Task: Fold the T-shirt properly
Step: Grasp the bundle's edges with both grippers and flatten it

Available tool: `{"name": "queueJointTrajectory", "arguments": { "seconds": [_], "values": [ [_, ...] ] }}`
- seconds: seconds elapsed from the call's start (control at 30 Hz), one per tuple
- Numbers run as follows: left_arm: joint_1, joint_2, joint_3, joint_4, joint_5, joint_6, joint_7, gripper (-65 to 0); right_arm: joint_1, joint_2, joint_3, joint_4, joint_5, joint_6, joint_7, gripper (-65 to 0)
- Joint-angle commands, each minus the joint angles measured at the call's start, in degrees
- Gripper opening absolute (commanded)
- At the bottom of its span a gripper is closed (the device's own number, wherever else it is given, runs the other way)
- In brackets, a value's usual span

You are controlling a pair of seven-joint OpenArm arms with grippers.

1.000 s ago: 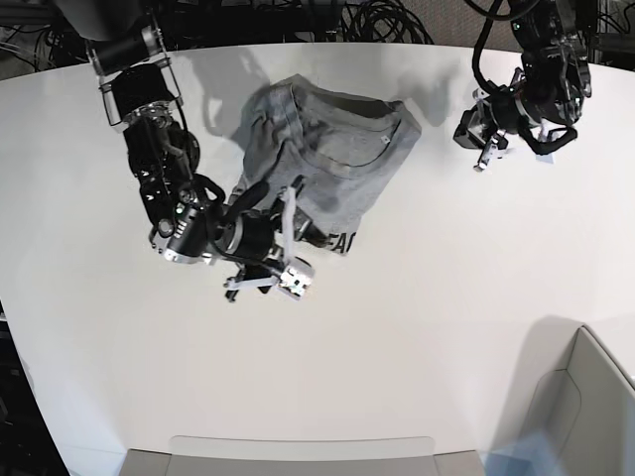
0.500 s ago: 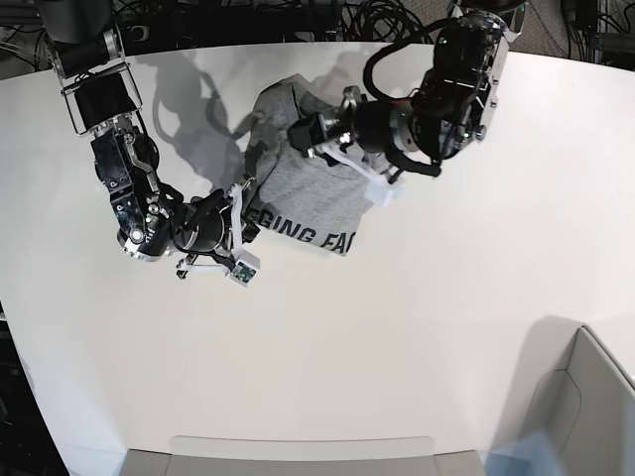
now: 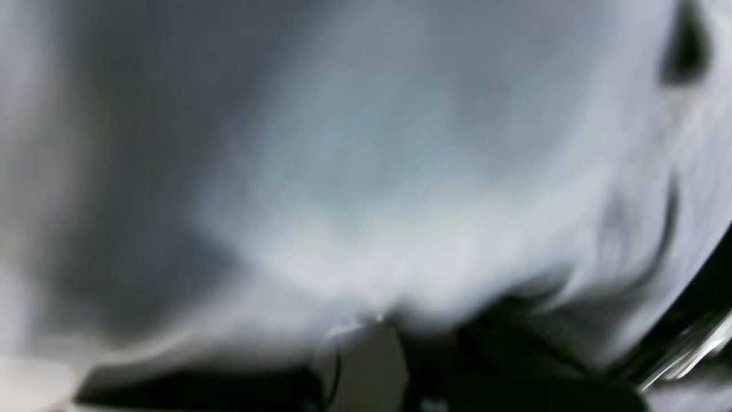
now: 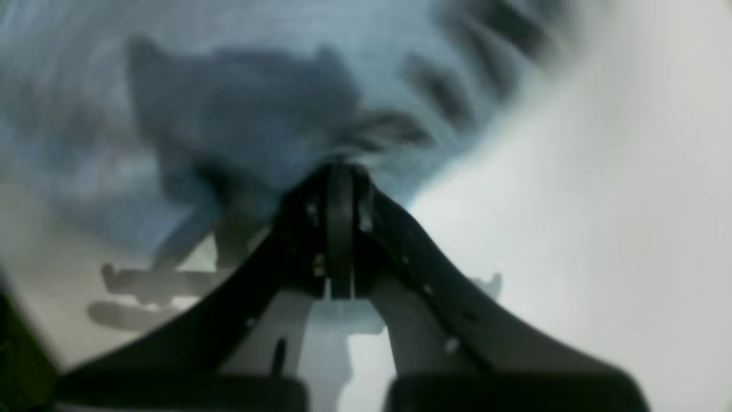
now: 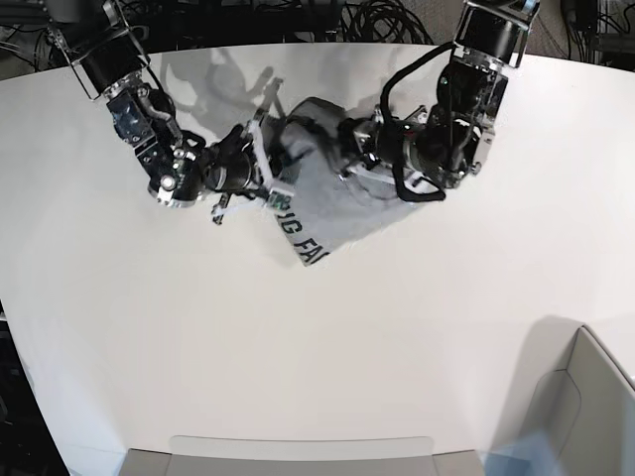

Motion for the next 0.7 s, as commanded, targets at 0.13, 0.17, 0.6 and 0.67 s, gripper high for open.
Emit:
{"name": "queueJointTrajectory", "arguments": {
  "seconds": [0.13, 0.17, 0.6, 0.67],
  "values": [
    [-7.0, -0.3, -9.8, -3.5, 7.4, 1.6, -0.8, -65.0, -7.4, 0.4, -4.3, 10.2, 1.4, 0.8, 0.7, -65.0],
    [-7.9, -0.3, -11.4, -3.2, 7.4, 1.6, -0.8, -65.0, -8.4, 0.4, -4.3, 12.0, 1.4, 0.8, 0.7, -65.0],
    [-4.6, 0.2, -20.1, 13.7, 7.4, 1.6, -0.9, -65.0, -3.3, 0.5, 17.9, 14.5, 1.4, 0.9, 0.7, -65.0],
    [-4.7, -0.1, -20.5, 11.4, 7.5, 1.6, -0.9, -65.0, -1.6, 0.7, 17.9, 13.3, 1.4, 0.9, 0.7, -65.0]
  ]
}}
